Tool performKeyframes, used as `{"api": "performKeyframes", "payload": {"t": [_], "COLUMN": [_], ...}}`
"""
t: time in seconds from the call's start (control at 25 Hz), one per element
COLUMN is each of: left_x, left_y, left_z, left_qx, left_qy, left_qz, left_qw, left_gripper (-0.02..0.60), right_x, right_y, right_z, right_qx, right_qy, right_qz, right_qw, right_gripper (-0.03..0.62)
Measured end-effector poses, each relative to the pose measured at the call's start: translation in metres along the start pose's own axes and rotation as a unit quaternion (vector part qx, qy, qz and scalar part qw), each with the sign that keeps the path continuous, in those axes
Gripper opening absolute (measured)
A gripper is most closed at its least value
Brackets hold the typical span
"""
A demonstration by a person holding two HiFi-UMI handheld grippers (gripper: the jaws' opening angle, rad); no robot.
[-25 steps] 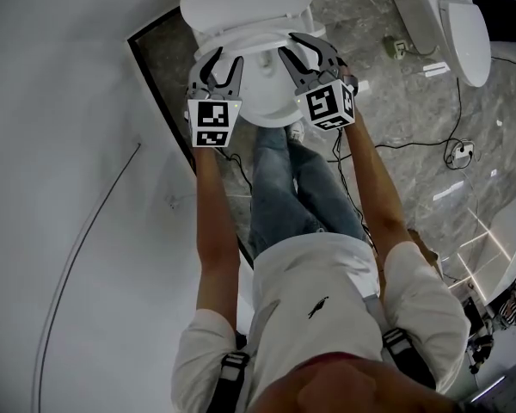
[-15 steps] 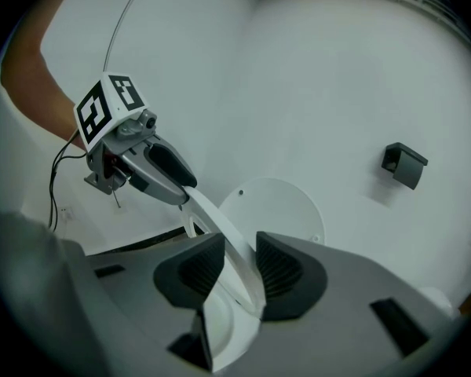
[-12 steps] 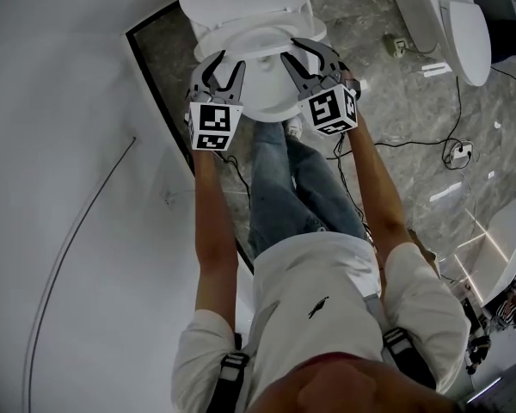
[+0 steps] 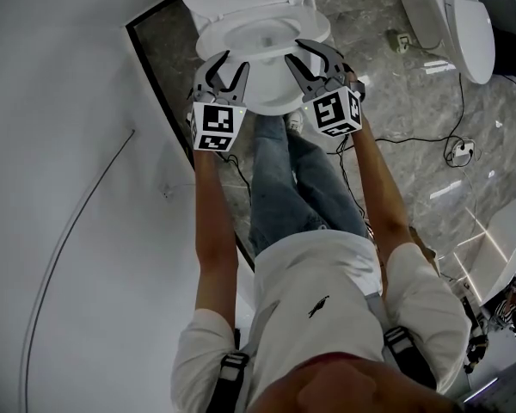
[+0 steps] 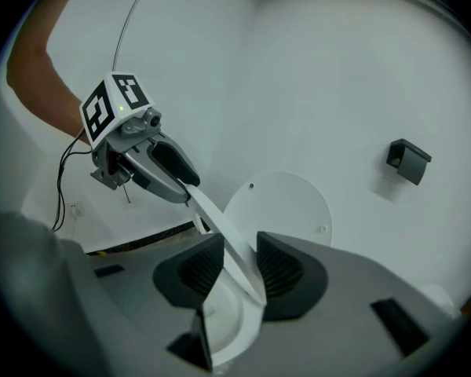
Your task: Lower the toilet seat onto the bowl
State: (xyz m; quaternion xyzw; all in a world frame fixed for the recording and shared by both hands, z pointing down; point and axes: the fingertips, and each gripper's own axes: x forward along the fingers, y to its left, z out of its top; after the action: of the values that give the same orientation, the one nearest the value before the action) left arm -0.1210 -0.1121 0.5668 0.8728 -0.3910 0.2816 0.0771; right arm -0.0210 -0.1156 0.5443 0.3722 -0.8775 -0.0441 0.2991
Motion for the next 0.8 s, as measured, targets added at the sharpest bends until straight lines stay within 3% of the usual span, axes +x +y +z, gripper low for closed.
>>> {"api": "performKeyframes", "payload": {"t": [0.8], "left_x": [-0.010], "left_y": [-0.028], "left_z": [-0.026], "left_qx": [0.013], "left_qy": [0.025], "left_qz": [-0.019], "left_qw": [0.9994], "left_gripper": [0.161], "right_x": [-0.014], "right_y": [0.029], "right_z": [-0.022], "right_qx": [-0.001], "right_qy": [0.023], "right_qz": [0.034], "right_qw": [0.999], "right_gripper": [0.141]}}
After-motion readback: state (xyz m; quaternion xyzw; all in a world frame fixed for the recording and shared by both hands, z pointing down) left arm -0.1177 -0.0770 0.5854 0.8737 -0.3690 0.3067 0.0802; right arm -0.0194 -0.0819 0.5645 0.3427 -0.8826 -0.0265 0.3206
